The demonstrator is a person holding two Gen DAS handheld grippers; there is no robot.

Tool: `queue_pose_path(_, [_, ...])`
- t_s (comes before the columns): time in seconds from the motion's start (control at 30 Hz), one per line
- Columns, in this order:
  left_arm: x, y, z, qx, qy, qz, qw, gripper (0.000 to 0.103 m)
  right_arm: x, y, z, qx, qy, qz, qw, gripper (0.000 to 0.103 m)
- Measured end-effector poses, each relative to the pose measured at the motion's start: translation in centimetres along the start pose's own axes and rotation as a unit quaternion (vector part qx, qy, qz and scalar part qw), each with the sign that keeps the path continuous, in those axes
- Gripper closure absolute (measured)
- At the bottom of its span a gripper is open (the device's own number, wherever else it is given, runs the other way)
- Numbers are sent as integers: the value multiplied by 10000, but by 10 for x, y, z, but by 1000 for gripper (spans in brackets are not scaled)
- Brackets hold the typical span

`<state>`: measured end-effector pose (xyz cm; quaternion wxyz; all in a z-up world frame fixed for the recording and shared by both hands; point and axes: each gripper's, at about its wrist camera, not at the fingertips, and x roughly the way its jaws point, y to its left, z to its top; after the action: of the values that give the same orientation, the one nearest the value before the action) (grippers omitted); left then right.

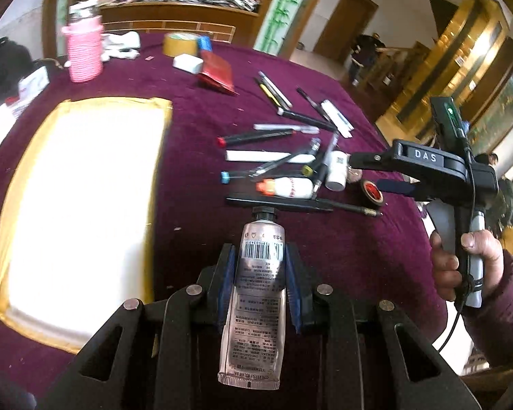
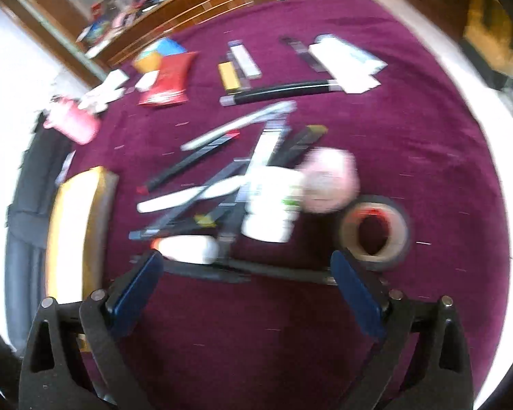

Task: Organize objects
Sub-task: 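Carry the silver tube with the left tool while the right tool grasps a black marker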

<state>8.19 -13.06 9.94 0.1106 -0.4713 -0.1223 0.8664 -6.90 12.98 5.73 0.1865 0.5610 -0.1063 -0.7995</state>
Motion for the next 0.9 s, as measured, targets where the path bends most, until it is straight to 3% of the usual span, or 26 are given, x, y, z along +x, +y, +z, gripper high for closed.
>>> queue_pose_path(0.13, [-9, 13, -1, -92, -89, 53, 9999, 79, 25, 35, 7, -118, 315, 380, 9987, 4])
queue_pose_path(0.27, [-19, 26, -2, -157, -165, 38, 9997, 79, 38, 50, 33, 83, 189, 431, 9989, 4])
queue_pose_path(0.43, [-23, 49, -3, -298, -158, 11, 9994, 79, 67, 51, 70, 786, 451, 709, 9934, 7])
queue_pose_path(0.53, [-26, 64, -3, -347, -158, -4, 9993, 79, 96, 50, 82, 1211, 709, 462, 9890, 21])
queue_pose_path(0.7, [-33, 95, -1, -453, -152, 22, 9989, 79, 127, 61, 84, 1357, 881, -171, 9867, 40])
queue_pose_path(0.83, [-36, 116, 1, -506, -121, 25, 9986, 79, 138, 82, 94, 1081, 585, -963, 9877, 44])
queue_pose_path(0.87, [-36, 120, 2, -500, -107, 23, 9987, 79, 141, 90, 95, 936, 494, -1239, 9866, 47])
queue_pose_path(0.9, [-36, 124, 3, -488, -99, 21, 9988, 79, 143, 95, 95, 815, 420, -1464, 9850, 58])
